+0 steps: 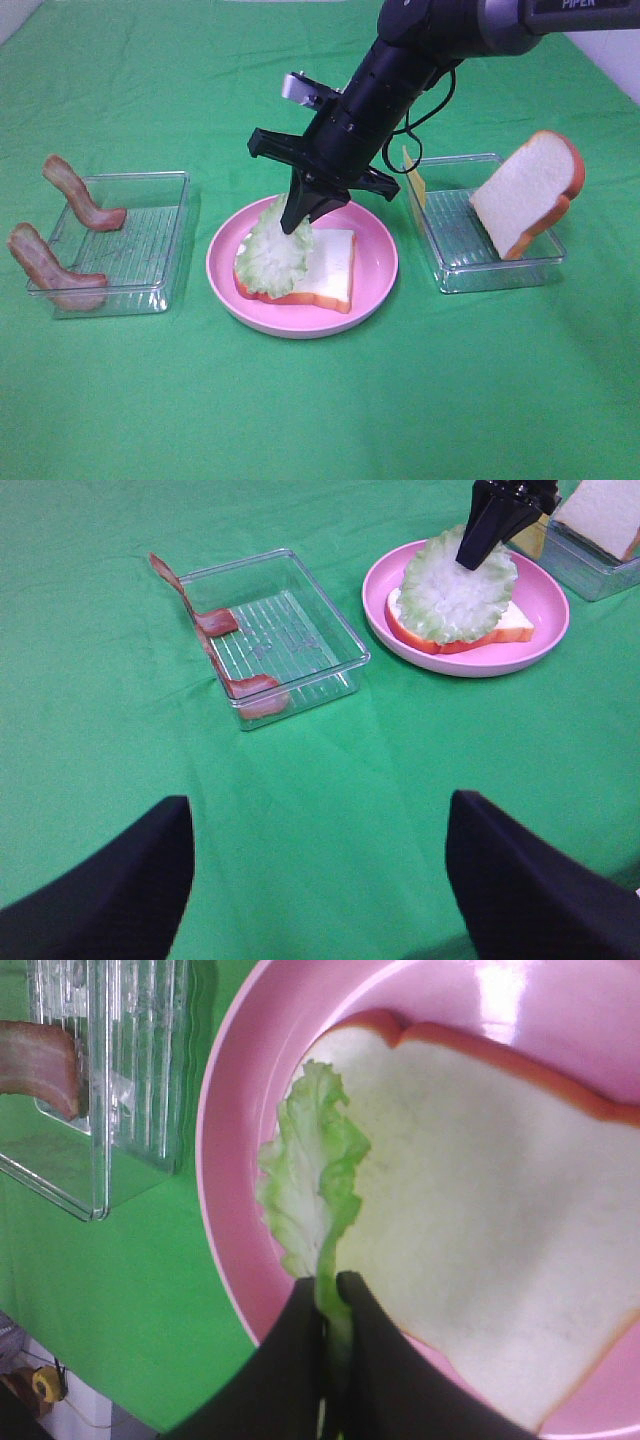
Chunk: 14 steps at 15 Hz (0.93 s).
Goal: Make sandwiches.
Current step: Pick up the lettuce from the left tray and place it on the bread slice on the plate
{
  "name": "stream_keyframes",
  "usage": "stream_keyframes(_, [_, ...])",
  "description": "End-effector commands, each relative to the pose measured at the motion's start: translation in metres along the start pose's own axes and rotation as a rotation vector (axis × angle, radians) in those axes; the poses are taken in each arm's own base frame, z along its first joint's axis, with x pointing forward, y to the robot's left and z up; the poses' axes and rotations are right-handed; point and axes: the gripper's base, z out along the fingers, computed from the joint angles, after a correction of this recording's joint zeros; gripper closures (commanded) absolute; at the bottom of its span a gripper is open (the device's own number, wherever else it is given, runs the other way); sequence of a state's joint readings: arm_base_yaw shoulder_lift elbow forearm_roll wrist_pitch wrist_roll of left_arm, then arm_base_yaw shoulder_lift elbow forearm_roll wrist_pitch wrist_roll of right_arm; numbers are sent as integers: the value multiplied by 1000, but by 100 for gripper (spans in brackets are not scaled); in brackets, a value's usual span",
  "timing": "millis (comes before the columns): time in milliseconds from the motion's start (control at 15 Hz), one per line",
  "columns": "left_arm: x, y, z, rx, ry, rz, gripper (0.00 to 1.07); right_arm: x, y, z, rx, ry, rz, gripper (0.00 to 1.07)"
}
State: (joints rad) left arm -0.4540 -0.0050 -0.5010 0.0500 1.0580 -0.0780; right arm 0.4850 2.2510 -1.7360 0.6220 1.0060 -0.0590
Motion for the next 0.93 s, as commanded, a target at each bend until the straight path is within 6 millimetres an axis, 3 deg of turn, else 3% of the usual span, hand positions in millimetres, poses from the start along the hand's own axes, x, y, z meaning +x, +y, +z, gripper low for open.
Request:
stream_keyframes(67, [0,0,-1,1,-20,3,38,-4,-3,2,6,-31,7,96])
stream_keyframes(133, [0,0,-1,1,-20,3,38,-5,-3,2,8,-39,6,88])
stream_keyframes(200, [0,0,-1,1,-20,3,38,-8,-3,1,13,-71,3,64])
stream_keyframes(333, [0,0,-1,1,-20,3,38,-10,-4,0,26,-101,-41,46])
stream_keyframes(667, [0,0,-1,1,-20,3,38,-17,2,-15,62,-203,-140,43])
stream_keyframes(933, [0,0,-1,1,-20,3,38,-31,16,-41,112,-286,-242,40])
